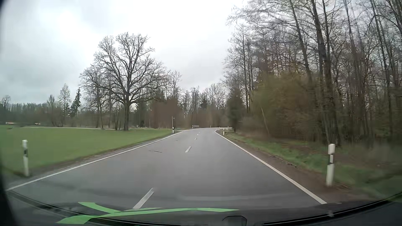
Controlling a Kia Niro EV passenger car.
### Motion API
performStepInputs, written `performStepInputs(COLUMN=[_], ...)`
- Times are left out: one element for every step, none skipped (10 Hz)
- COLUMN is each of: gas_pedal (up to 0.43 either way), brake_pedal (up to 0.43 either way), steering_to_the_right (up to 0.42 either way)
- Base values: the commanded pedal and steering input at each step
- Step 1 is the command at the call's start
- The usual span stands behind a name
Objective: Follow the waypoints while adhering to traffic rules and regulations
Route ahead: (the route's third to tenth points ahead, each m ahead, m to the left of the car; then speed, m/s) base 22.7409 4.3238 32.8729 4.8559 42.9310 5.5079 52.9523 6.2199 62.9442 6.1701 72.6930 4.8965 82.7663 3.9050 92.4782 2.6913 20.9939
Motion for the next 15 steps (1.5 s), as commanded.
performStepInputs(gas_pedal=[0.189, 0.150, 0.118, 0.087, 0.087, 0.087, 0.087, 0.087, 0.087, 0.067, 0.067, 0.059, 0.059, 0.059, 0.059], brake_pedal=[0.000, 0.000, 0.000, 0.000, 0.000, 0.000, 0.000, 0.000, 0.000, 0.000, 0.000, 0.000, 0.000, 0.000, 0.000], steering_to_the_right=[-0.014, -0.014, -0.014, -0.014, -0.014, -0.014, -0.012, -0.008, -0.006, -0.005, -0.005, -0.004, 0.000, 0.003, 0.003])
